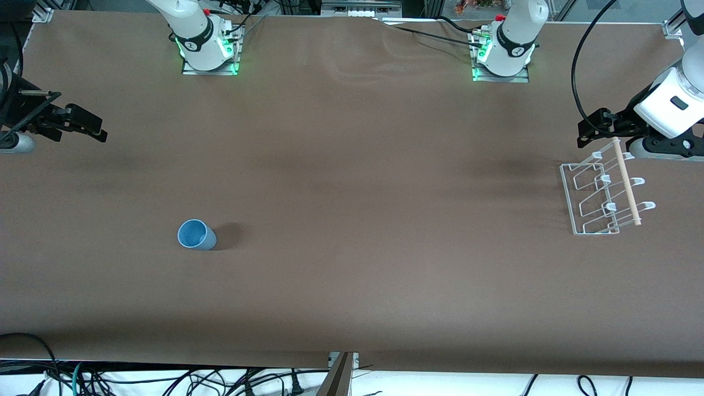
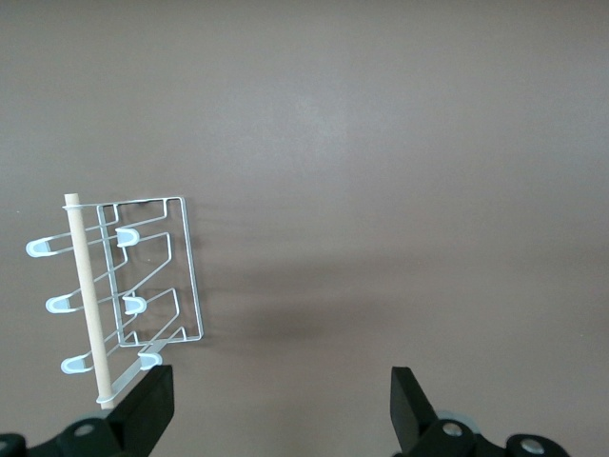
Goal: Transfer cup to left arm and place on rack
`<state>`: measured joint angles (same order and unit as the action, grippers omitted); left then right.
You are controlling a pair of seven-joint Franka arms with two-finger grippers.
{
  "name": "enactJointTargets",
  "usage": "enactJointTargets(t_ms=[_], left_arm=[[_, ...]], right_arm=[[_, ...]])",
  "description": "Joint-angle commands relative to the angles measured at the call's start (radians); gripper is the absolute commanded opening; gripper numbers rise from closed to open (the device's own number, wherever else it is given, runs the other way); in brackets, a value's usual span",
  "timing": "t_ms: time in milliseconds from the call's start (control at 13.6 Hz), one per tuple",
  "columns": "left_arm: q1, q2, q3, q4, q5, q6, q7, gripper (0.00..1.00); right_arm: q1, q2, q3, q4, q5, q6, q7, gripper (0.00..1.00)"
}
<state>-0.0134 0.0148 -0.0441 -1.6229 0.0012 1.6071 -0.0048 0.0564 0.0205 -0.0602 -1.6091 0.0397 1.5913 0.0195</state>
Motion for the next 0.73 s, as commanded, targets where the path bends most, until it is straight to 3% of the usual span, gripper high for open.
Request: enactJointTargets(t_ms=[0,659], left_arm=[[-0.002,-0.001,-0.002,0.008,-0.006,-0.006,-0.009,1.00],[-0.003,-0.001,-0.002,0.008,-0.004,-0.006,-0.011,1.00]], right_arm=[[-0.010,-0.010,0.008,-0.001,-0.017,-0.008,0.003,0.99],[-0.006,0.001,0.010,0.017,-0.029,-0.017,-0.016,0.99]])
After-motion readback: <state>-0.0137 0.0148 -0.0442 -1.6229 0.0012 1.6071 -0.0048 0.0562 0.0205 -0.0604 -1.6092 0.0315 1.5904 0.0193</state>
